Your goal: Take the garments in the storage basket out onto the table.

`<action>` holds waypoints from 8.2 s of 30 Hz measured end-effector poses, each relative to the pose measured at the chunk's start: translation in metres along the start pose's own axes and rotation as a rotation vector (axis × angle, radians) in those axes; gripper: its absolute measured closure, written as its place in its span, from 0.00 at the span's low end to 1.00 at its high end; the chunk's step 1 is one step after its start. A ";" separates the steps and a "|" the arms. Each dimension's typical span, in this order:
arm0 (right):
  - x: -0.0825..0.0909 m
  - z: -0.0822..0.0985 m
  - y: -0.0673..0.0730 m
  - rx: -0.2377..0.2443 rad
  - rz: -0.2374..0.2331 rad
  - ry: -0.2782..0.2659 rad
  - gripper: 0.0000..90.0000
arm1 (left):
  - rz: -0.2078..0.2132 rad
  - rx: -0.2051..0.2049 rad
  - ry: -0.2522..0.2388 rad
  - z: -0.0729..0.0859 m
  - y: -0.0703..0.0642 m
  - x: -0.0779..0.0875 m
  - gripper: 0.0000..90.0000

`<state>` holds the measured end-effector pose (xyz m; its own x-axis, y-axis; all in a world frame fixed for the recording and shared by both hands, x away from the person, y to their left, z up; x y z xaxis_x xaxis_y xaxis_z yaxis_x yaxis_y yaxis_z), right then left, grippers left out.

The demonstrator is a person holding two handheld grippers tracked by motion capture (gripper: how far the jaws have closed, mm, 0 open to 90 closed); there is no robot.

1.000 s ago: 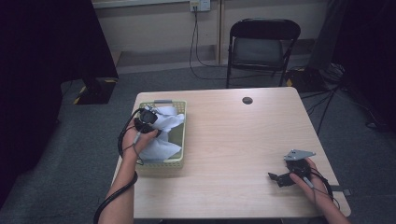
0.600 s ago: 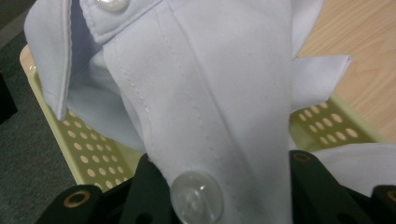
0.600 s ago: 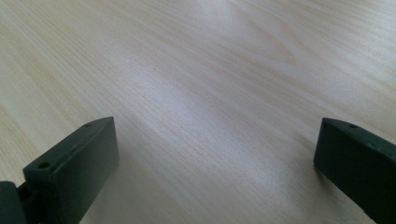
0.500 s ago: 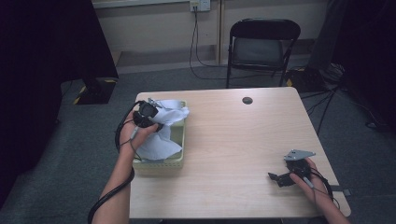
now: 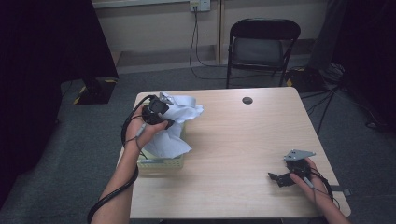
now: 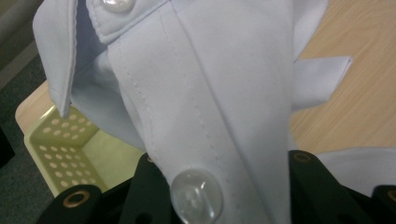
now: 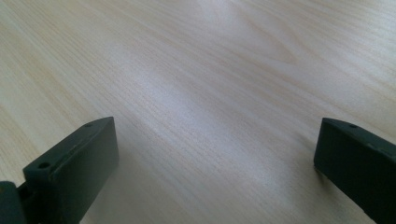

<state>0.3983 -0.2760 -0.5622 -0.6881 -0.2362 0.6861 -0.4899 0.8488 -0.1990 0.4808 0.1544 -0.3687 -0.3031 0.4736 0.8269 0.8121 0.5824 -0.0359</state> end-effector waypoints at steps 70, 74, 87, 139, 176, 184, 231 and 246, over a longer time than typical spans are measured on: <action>0.000 0.000 0.000 0.001 0.000 0.000 0.00 | 0.345 -0.171 -0.209 -0.081 -0.117 -0.078 0.75; 0.000 0.000 0.000 0.001 0.000 0.000 0.00 | 0.357 -0.161 -0.220 -0.081 -0.120 -0.087 0.75; 0.000 0.000 0.000 0.001 0.000 -0.001 0.00 | 0.403 -0.147 -0.240 -0.081 -0.133 -0.117 0.75; 0.000 0.000 0.000 0.001 0.000 0.000 0.00 | 0.423 -0.086 -0.263 -0.058 -0.152 -0.188 0.71; 0.000 0.000 0.000 0.000 0.000 0.000 0.00 | 0.457 -0.106 -0.230 -0.046 -0.153 -0.194 0.58; 0.000 0.000 0.000 0.000 0.000 0.000 0.00 | 0.445 -0.122 -0.239 -0.046 -0.154 -0.191 0.46; 0.000 0.000 0.000 0.000 0.000 0.000 0.00 | 0.507 -0.113 -0.228 -0.030 -0.150 -0.158 0.03; 0.000 0.000 0.000 0.000 0.000 0.000 0.00 | 0.531 -0.131 -0.203 -0.016 -0.152 -0.154 0.03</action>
<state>0.3983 -0.2760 -0.5622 -0.6881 -0.2363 0.6861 -0.4900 0.8486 -0.1993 0.4119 -0.0178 -0.4817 0.0836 0.8031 0.5900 0.9300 0.1499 -0.3357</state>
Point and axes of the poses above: each handheld gripper's, and its own axes: x roughly backward along the jaws, z roughly out of its underside, y roughly to its left, the point moved 5 cm from there along -x, roughly forward along the jaws, and after that the axes turned 15 degrees about z, right-handed, at the moved point
